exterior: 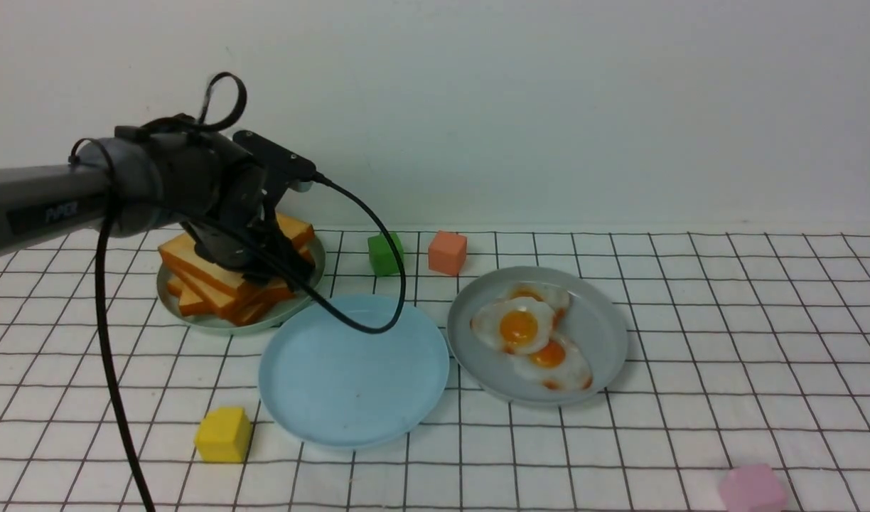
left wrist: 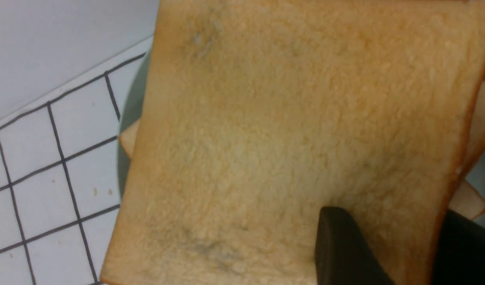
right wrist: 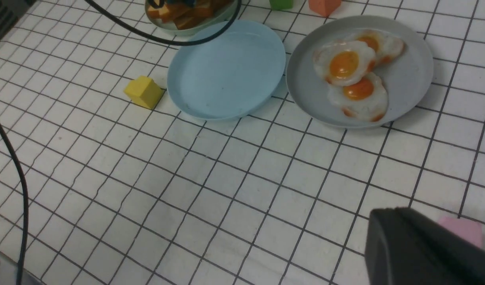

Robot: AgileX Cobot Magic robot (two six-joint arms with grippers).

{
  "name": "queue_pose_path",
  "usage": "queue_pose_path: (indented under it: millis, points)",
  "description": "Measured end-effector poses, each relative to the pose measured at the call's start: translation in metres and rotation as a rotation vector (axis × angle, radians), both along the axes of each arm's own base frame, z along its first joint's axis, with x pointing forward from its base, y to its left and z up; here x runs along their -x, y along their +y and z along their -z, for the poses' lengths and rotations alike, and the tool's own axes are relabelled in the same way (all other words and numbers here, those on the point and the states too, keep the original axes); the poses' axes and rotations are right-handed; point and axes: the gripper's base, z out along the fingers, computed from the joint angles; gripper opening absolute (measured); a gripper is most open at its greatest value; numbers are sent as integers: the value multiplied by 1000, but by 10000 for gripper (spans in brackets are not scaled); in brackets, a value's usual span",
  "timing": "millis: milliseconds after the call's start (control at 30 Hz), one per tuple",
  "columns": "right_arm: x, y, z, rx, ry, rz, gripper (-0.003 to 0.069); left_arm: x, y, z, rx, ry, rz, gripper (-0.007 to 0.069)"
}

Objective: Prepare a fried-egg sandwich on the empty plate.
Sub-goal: Use the left arm to grab a slice of bread, then use the left arm to put a slice of bread into the empty plate in the middle

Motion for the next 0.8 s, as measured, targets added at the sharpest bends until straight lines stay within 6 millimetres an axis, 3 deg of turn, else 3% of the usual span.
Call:
queue_pose_path:
  millis: [200,367,467,667,767,800]
  points:
    - [0,0,0,-2,0,-1,8,5,0,-17,28,-13,-20,237]
    - [0,0,0,0,1,-3,11,17,2,-55,85,-63,-46,57]
    - [0,0,0,5,-2,-7,13,22,2,-66,95,-75,-36,56]
    - [1,0,0,16,-12,-20,15,31,-1,-66,117,0,-58,57]
    - [1,0,0,25,-12,-20,15,58,-28,-77,134,44,4,57]
    - [1,0,0,26,-13,-20,17,58,-28,-77,133,44,5,57]
